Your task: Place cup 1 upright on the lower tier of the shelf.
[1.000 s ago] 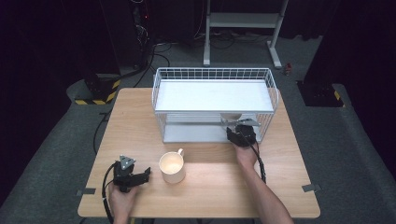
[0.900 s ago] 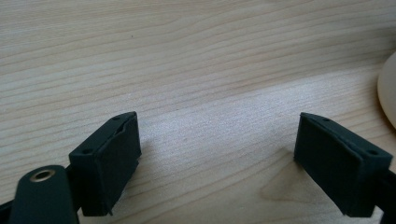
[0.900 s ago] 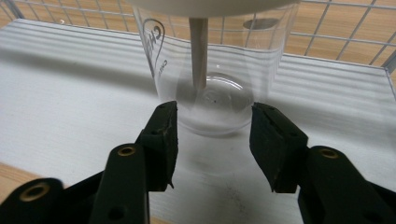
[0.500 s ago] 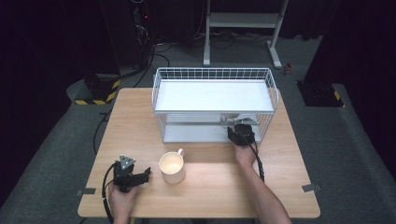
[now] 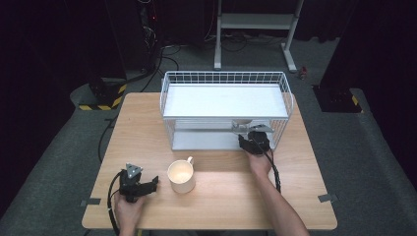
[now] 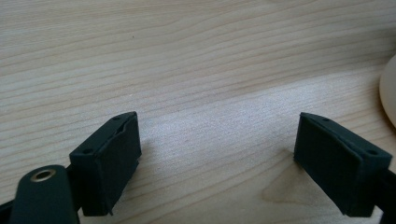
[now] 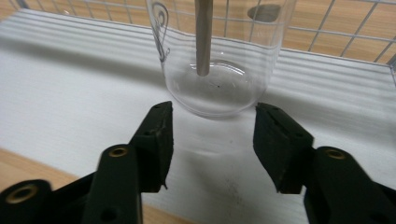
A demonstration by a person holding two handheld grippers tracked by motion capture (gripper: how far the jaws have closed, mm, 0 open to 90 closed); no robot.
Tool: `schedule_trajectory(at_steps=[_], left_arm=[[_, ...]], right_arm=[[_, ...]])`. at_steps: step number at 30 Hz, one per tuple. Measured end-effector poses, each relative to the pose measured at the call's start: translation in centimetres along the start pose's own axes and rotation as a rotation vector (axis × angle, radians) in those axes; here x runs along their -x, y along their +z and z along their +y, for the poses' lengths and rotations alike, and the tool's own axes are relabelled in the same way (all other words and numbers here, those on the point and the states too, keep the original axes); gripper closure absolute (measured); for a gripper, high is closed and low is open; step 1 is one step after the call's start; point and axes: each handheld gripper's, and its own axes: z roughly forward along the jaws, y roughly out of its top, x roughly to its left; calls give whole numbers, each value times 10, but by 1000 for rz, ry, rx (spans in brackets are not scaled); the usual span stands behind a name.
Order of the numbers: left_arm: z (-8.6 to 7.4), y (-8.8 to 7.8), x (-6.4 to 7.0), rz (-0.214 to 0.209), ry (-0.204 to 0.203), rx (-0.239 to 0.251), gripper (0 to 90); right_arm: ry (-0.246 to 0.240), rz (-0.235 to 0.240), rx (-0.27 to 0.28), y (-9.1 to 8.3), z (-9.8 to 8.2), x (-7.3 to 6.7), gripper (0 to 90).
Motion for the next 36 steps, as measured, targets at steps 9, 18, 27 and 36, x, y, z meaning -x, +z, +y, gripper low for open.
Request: schedule_trajectory(at_steps=[9, 18, 27, 36], left_arm=[[0, 0, 0, 1, 1, 0, 151], [0, 0, 0, 1, 1, 0, 151], [0, 0, 0, 2, 0, 0, 152], [0, 0, 0, 2, -1, 0, 153]], right_arm=[[27, 51, 28, -16, -4, 7, 397], [23, 88, 49, -29, -7, 6, 367], [33, 116, 83, -41, -8, 8, 366], [28, 142, 92, -61, -10, 14, 355]])
